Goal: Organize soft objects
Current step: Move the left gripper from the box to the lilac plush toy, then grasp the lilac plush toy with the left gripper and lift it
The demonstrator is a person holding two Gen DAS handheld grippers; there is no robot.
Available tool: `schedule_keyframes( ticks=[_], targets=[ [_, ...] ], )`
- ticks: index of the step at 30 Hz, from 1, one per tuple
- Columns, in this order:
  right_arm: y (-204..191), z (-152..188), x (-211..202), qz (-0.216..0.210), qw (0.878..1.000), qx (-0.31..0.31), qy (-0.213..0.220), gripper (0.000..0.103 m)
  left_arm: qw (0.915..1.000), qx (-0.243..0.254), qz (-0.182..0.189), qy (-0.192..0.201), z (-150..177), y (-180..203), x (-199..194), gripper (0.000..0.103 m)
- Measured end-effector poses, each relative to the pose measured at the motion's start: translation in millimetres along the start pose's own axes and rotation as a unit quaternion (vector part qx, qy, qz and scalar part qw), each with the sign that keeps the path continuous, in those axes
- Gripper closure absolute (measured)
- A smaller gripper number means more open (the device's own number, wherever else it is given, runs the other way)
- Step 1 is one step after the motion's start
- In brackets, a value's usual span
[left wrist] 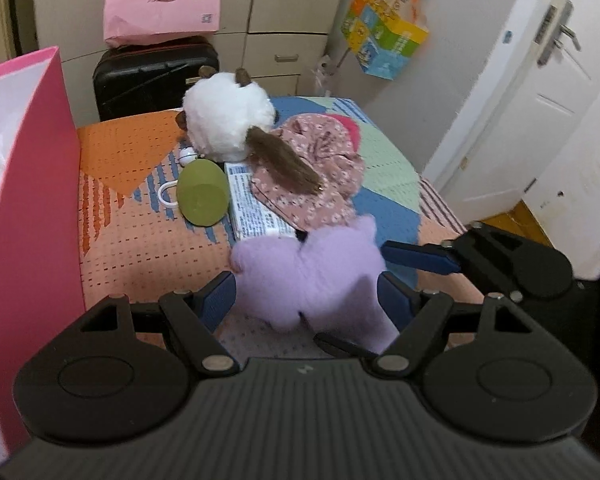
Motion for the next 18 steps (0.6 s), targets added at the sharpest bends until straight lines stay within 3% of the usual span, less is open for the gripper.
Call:
schedule_keyframes(
  ticks=[4, 12, 18],
  targets=[
    [-0.5, -0.2, 7.2, 0.004, 1.0, 0.002, -0.003, 0.021, 0.9997, -0.013, -0.018, 0.009, -2.8, -6.7, 12.8, 0.026],
    [2.5, 4.2, 16.0, -0.01, 0.997, 0.07, -0.016, 0.02, 0.999, -0.044, 0.007, 0.006, 4.8, -7.6, 19.2, 0.024],
    [-2.9, 6.9, 13.4, 0.009, 0.995, 0.097, -0.001, 0.025, 1.0, 0.001, -0.002, -0.006, 9.3, 6.0, 19.9, 0.031]
  ],
)
Point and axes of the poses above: each gripper's, at about its wrist camera, not at the fingertips, and x roughly the way its jaws point, y to its right, z to its underside, the point moved 7 cm from there along x, roughly the way its jaws point, and after that the axes turned 9 degrees about z, right-handed, at the moved point
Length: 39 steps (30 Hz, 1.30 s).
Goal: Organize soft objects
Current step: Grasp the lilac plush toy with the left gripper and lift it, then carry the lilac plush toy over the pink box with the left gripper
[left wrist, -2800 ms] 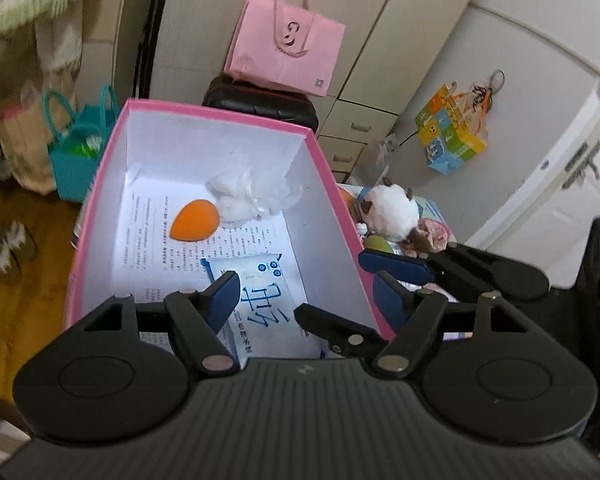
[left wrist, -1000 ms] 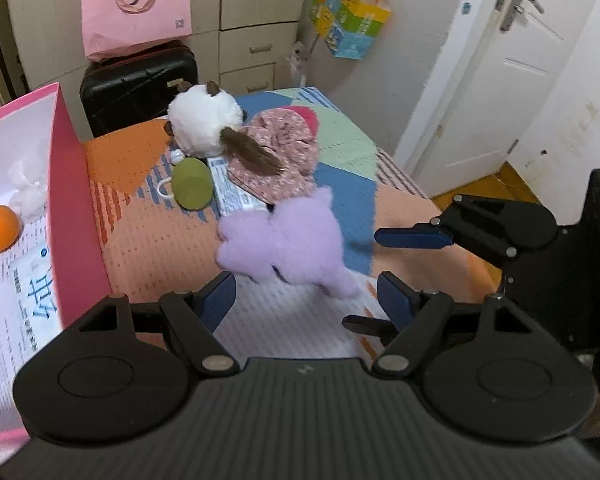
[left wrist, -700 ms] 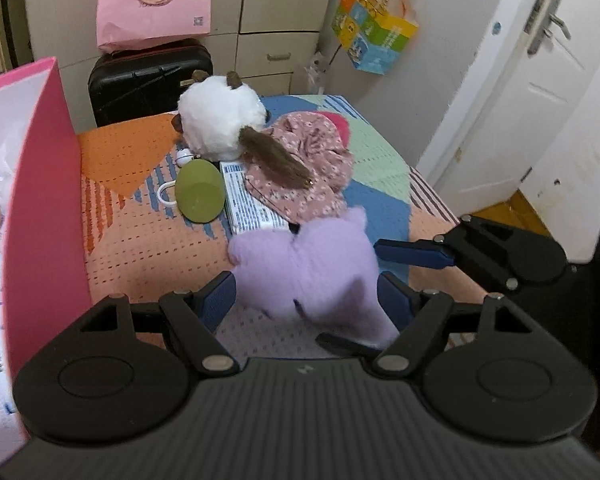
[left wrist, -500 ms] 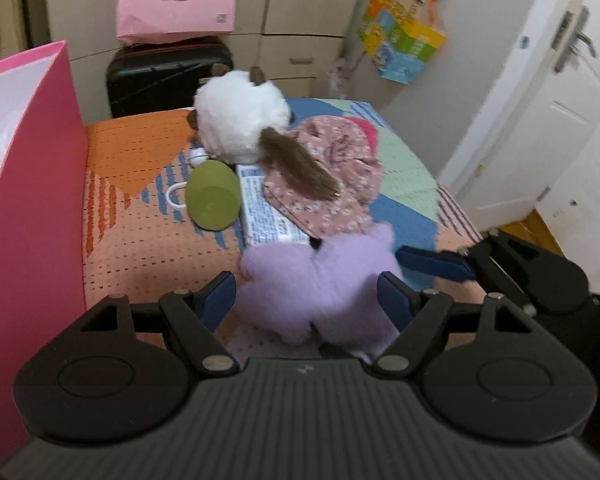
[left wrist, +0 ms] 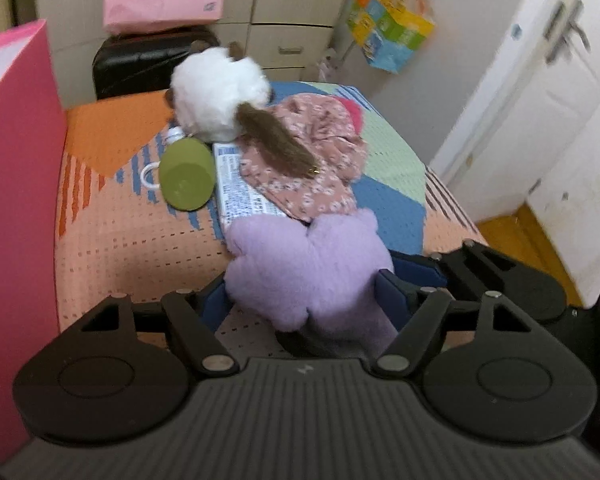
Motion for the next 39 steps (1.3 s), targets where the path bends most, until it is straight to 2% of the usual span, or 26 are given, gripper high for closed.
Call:
schedule_keyframes(
  ticks=[2, 8, 18, 26, 31, 36, 39],
  targets=[
    [0.8, 1.0, -2.4, 0.015, 1.0, 0.007, 0.008, 0.036, 0.9998, 0.014, -0.013, 0.004, -0.5, 5.8, -2.7, 0.033],
    [1.7, 3.2, -6.5, 0.028, 0.999, 0.012, 0.017, 0.038, 0.9995, 0.02, -0.023, 0.011, 3.8, 13.4, -7.9, 0.035],
    [2.2, 7.0, -21.7, 0.012, 1.0, 0.026, 0.002, 0.038, 0.9994, 0.02, -0.027, -0.009, 20.9, 29.2, -19.5, 0.035],
    [-4.8, 11.6, -45.4, 0.007, 1.0, 0.021, 0.001, 0.039, 0.9995, 0.022, -0.023, -0.001, 33.0, 42.0, -40.7, 0.036],
    [-16.5, 13.8, -66.9, 0.001, 1.0, -0.011, -0.013, 0.039, 0.9997, 0.023, 0.001, -0.005, 45.6, 48.6, -58.9, 0.036],
    [-39.6, 21.8, -85.9, -0.032, 0.998, -0.04, -0.027, 0.039, 0.9998, 0.002, 0.012, -0.013, 65.6, 45.7, -77.2, 0.037],
    [-52.3, 19.6, -96.0, -0.04, 0.997, -0.068, -0.02, 0.04, 1.0, -0.001, 0.008, -0.005, 72.7, 43.6, -94.3, 0.043]
  ],
)
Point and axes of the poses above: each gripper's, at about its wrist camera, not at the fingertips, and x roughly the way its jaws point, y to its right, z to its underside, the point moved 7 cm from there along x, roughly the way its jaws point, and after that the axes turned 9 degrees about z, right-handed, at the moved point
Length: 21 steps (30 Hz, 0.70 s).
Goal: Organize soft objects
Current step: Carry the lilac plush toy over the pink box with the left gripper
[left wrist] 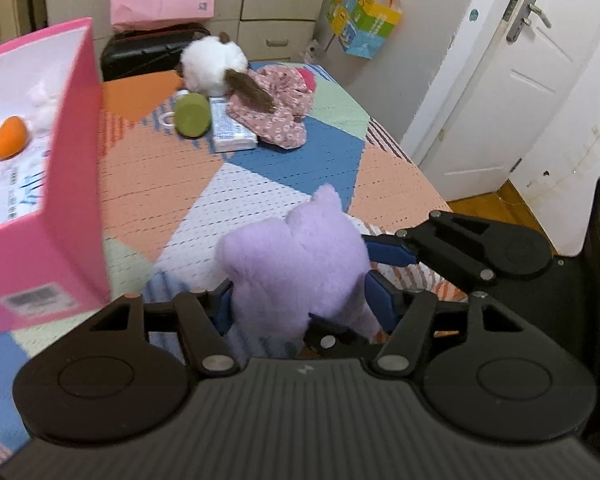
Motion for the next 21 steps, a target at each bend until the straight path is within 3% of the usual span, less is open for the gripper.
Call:
schedule_keyframes(
  ticks=[10, 16, 21],
  targets=[
    [-37.2, -24.0, -24.5, -0.067, 0.997, -0.042, 0.001, 0.04, 0.9997, -0.022, 0.012, -0.009, 13.7, -12.2, -58.0, 0.046],
    [-61.2, -45.7, -42.5, -0.116, 0.99, -0.082, 0.006, 0.04, 0.9999, -0.001, 0.01, -0.012, 13.3, -13.9, -96.7, 0.047],
    [-76.7, -75.5, -46.0, -0.132, 0.985, -0.11, 0.019, 0.04, 0.9998, 0.002, 0.01, 0.014, -0.2, -24.8, -124.1, 0.047]
  ],
)
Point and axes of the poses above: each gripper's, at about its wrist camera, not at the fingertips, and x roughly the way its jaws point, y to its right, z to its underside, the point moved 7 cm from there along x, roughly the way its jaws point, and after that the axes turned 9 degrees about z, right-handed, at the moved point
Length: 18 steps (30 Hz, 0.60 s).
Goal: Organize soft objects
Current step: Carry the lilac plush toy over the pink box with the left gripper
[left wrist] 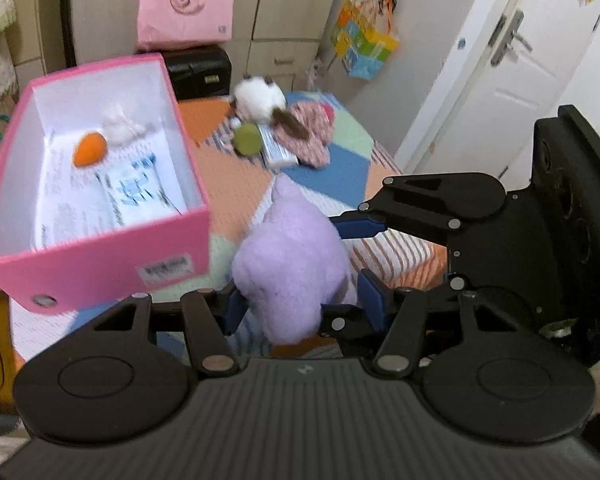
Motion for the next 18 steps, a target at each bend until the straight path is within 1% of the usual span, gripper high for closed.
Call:
schedule_keyframes(
  ticks=[3, 6, 11, 15, 18],
  targets=[
    [-4.3, -23.1, 0.9, 0.0, 1.0, -0.019, 0.017, 0.04, 0.9998, -0.005, -0.001, 0.017, -12.0, -11.0, -15.3, 0.047],
    [-6.5, -43.2, 4.8, 0.004, 0.999, -0.034, 0.039, 0.04, 0.999, 0.007, -0.014, 0.041, -25.4, -21.7, -28.8, 0.047],
    [-3.2, -71.3, 17.3, 0.004, 0.997, -0.027, 0.069, 0.04, 0.9963, 0.006, -0.028, 0.081, -45.4, -43.5, -40.1, 0.047],
    [0.5, -87.9, 31.9, -0.01, 0.997, -0.02, 0.077, 0.04, 0.9952, -0.011, -0.02, 0.095, -60.7, -66.8, -40.1, 0.047],
    [2.5, -99.0, 52.8, -0.01, 0.997, -0.03, 0.068, 0.04, 0.994, -0.035, -0.019, 0.101, -70.8, -89.8, -35.1, 0.047]
  ],
)
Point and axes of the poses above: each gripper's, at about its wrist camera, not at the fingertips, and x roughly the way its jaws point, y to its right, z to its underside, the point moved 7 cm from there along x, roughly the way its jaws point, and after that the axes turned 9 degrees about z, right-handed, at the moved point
